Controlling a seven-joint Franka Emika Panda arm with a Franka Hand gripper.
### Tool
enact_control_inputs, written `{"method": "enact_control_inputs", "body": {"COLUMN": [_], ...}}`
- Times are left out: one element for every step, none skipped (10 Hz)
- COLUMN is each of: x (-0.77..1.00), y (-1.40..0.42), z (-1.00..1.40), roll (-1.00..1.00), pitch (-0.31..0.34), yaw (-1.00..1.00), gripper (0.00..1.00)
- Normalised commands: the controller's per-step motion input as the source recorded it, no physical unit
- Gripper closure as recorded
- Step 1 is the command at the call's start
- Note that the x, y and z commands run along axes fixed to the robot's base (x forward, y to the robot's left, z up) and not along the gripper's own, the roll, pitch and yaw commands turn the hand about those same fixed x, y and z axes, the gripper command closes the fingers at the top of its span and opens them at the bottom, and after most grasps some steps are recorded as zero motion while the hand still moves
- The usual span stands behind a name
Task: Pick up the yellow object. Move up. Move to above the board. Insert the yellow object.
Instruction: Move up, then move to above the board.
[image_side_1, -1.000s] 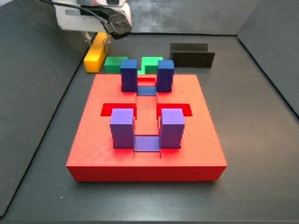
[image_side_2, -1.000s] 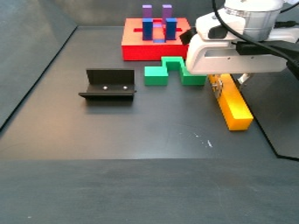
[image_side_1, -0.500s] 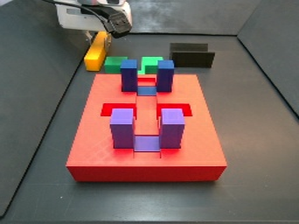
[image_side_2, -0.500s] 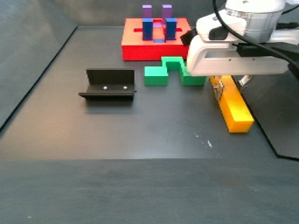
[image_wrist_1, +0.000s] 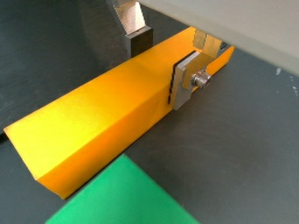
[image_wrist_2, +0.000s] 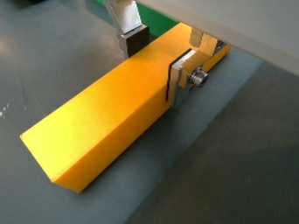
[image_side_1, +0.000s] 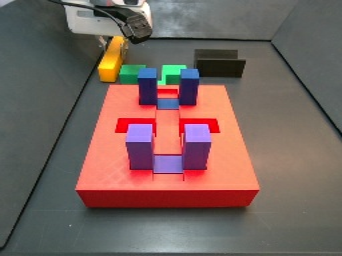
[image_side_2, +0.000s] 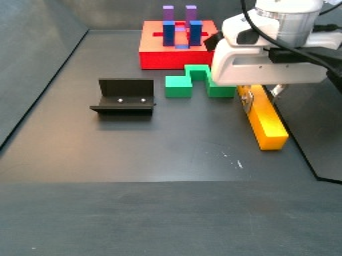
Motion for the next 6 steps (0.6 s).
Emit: {"method": "enact_control_inputs", "body": {"x": [-0.03, -0.08, -0.05, -0.02, 0.0, 0.0], "y": [0.06, 0.05, 0.02, 0.01, 0.0, 0.0], "z": [0.83, 0.62, 0.36, 0.21, 1.4, 1.4], "roll": [0.0, 0.04, 0.1, 0.13, 0.0, -0.03], "pitch": [0.011, 0.056, 0.05, 0.046, 0.0, -0.005], "yaw": [-0.06, -0.06, -0.03, -0.02, 0.0, 0.0], "gripper": [1.0, 1.0, 1.0, 1.0, 1.0, 1.0]}}
